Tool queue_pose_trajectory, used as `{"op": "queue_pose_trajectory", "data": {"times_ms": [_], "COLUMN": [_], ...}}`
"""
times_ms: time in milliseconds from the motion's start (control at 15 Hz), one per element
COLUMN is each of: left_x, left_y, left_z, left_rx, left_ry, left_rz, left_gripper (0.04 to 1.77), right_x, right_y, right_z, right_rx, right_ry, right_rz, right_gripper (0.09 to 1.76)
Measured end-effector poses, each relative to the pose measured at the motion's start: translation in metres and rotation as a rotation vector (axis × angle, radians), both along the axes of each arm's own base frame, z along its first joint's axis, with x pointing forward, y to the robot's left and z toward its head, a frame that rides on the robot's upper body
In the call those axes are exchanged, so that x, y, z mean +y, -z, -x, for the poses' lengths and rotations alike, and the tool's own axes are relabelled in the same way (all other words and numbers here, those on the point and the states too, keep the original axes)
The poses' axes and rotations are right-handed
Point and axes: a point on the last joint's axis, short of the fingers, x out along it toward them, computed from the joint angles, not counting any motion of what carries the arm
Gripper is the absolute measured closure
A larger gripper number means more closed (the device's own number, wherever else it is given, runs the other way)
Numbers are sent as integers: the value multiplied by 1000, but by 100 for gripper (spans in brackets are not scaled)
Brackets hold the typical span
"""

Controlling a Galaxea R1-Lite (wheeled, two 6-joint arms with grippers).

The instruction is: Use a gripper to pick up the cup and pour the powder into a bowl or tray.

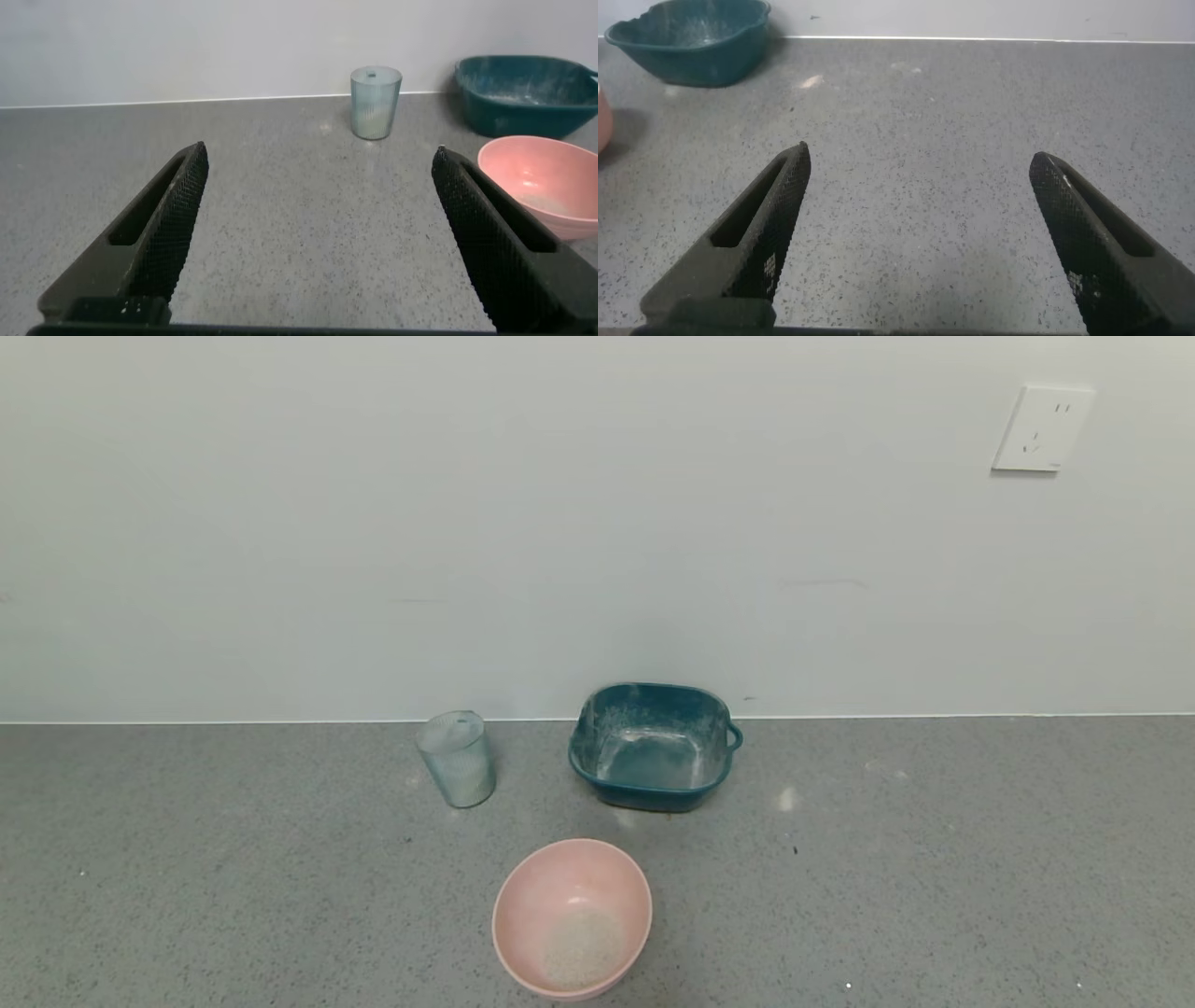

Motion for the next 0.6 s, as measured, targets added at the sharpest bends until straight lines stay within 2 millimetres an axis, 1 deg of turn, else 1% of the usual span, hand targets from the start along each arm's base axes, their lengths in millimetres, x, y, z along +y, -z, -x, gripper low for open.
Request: {"op": "queue_pose_trajectory", "data": {"times_ms": [267,600], "left_x": [0,-2], "left_y": [22,31], "left_z": [-9,-10], "left_rx": [-12,40], "left_ry": [11,67], "left_rz": [-27,-30], "left_gripper": [9,9], "right_x": [0,0], "right_y": [0,0], "right_z": [0,0], "right_rx": [0,0], "right_ry": [0,0], "right_rz": [-1,0], "right_gripper": [14,14]}}
